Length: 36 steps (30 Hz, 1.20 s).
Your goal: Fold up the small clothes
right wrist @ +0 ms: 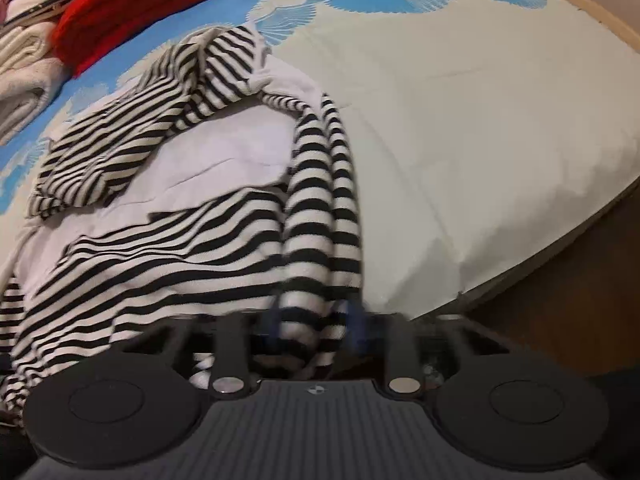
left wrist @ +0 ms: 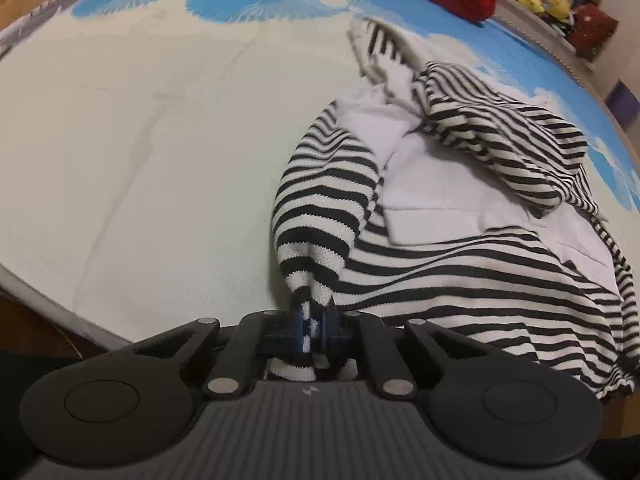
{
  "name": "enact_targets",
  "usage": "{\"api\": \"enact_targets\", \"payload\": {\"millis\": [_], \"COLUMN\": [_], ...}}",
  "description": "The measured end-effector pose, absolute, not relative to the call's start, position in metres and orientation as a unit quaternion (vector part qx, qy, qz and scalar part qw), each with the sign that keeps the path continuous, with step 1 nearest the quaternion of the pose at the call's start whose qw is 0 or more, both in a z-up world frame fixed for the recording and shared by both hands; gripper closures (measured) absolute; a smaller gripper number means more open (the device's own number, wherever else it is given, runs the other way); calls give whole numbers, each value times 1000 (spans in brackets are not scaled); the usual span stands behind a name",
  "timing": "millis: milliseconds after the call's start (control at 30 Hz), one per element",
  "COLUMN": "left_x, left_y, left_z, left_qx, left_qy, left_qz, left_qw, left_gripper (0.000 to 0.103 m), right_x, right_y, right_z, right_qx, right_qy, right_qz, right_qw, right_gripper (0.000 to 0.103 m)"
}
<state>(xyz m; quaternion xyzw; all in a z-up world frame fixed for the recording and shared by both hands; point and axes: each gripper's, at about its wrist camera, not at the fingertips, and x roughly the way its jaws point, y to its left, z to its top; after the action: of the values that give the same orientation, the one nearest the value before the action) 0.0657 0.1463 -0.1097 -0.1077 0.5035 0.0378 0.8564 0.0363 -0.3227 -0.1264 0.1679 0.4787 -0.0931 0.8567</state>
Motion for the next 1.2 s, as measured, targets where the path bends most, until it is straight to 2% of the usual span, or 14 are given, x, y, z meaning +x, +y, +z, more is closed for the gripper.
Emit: {"api": "enact_targets", "payload": {"millis": [233,333,367,433,533,567,600,667,867,900,967,1067,1133,1200], "left_x": [63,67,67,68,68,68,67,65,63,65,67,66,64,64], "left_y": [149,151,151,150,146,145,145,144,147,148,148,144,142,143], "left_z": [-102,-115,-117,-117,-117,-117,-116,-111,-103,-108,-117,-118,-118,-117], "left_qx": [-120,-127,-125,-120,-109,-103,-100,-99,-114,-118,-118,-101,-96,-96], "left_qy": [497,521,523,522,520,518,515,504,497,509,525,522,520,519], "left_qz": [32,37,40,37,33,32,32,34,28,26,29,27,23,23], "left_qw": [859,843,842,844,847,849,851,857,860,852,842,847,848,849], "left_gripper": [91,74,72,72,76,85,89,94,91,89,74,73,74,82], "right_x": [29,35,36,37,39,39,39,39,31,30,33,37,39,38], "right_y": [-329,-332,-332,-328,-324,-323,-322,-319,-327,-329,-333,-333,-328,-324], "right_z": [-109,-124,-129,-133,-133,-133,-134,-132,-109,-109,-116,-134,-134,-133], "right_qx": [193,199,199,184,171,171,167,163,192,196,197,203,179,165], "right_qy": [440,479,490,496,496,495,495,494,448,446,463,501,501,500], "right_qz": [-84,-94,-95,-102,-104,-102,-99,-84,-74,-77,-91,-90,-89,-86], "right_qw": [873,850,843,842,845,846,847,850,870,870,859,837,842,846], "right_gripper": [99,94,85,74,73,75,86,96,99,98,94,82,81,81]}}
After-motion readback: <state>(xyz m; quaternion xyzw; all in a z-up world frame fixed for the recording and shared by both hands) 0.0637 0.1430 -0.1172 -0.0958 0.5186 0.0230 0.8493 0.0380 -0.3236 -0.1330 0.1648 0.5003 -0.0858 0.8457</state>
